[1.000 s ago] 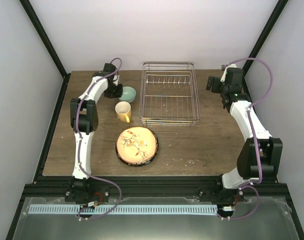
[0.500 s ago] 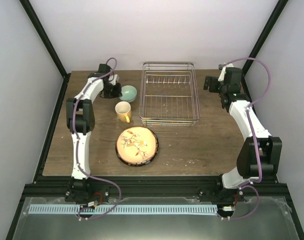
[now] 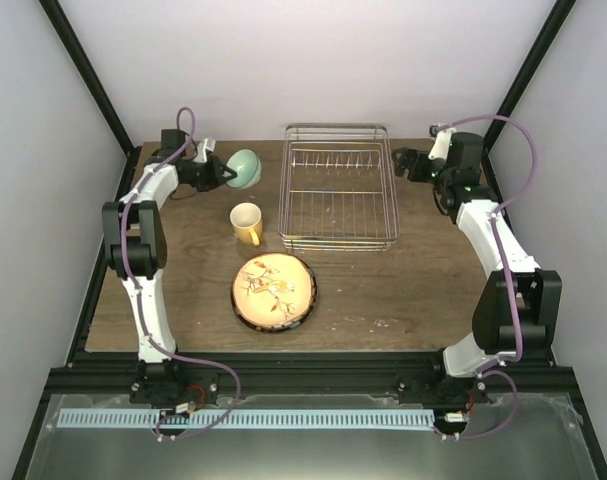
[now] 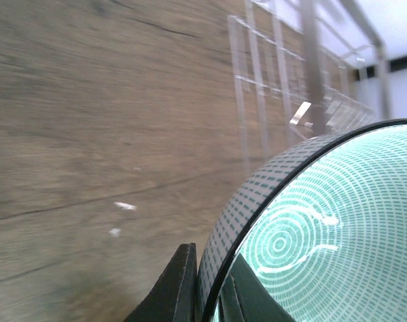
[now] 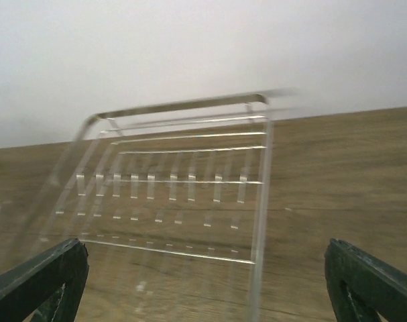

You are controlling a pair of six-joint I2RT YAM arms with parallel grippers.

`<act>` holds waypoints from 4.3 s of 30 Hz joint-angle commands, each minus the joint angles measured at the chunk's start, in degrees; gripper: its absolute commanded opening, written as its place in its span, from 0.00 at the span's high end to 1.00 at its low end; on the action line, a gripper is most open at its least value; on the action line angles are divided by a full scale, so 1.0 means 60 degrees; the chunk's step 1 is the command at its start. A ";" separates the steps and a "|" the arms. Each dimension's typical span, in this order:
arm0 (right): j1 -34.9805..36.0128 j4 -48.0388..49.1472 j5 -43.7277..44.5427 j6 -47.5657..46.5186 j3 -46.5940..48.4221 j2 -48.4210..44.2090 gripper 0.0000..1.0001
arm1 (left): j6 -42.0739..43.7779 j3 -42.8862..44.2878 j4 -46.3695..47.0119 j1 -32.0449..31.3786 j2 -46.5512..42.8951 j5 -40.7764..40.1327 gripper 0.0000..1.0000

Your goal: Load the mixed dishes into the dish rack

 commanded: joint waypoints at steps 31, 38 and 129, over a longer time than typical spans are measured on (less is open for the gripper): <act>0.1994 1.6474 -0.8247 1.4629 0.0105 0.4818 0.12 | -0.8550 -0.2463 1.3637 -0.2534 -0.1336 0.4996 1.00; 0.2145 1.7170 -0.7930 1.5172 0.0628 0.5276 0.11 | -0.9145 -0.2701 1.4508 -0.2712 -0.1338 0.4986 1.00; 0.2603 1.7832 -0.7938 1.5499 0.0644 0.5699 0.55 | -0.8222 -0.2683 1.3686 -0.2985 -0.1131 0.4867 1.00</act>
